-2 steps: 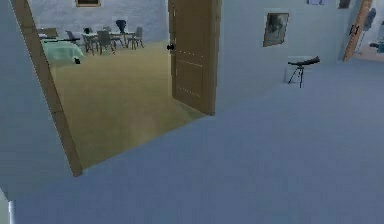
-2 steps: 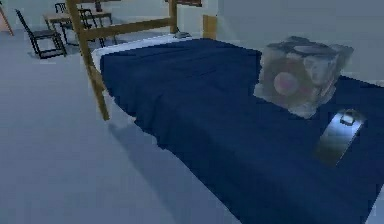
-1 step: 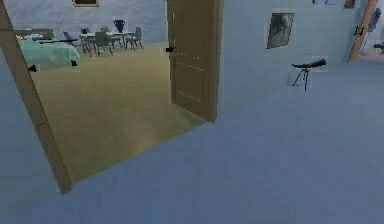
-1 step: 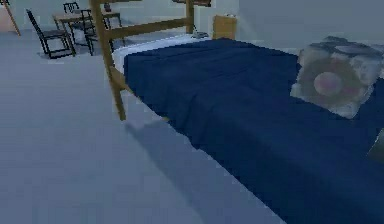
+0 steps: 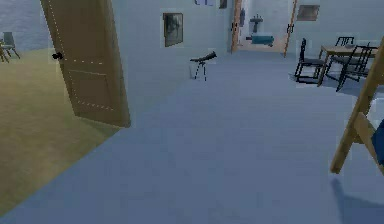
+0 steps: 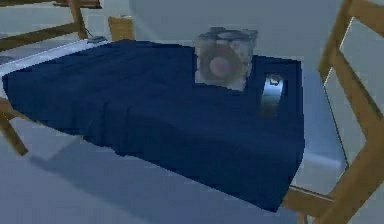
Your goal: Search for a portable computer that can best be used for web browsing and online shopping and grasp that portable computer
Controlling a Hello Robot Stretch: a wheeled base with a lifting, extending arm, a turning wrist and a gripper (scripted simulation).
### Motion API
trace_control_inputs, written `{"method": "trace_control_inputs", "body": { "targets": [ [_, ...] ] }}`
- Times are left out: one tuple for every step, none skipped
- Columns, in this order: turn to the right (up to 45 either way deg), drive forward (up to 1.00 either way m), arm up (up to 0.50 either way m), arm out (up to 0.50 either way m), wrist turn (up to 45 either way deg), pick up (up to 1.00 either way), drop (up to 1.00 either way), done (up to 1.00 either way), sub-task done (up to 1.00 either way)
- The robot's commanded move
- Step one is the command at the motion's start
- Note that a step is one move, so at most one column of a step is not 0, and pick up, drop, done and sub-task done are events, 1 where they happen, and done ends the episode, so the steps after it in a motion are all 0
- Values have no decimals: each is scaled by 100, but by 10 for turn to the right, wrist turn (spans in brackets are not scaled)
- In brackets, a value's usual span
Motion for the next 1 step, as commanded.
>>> {"method": "trace_control_inputs", "body": {
  "targets": [
    [0, 15, 0, 0, 0, 0, 0, 0, 0]
  ]
}}
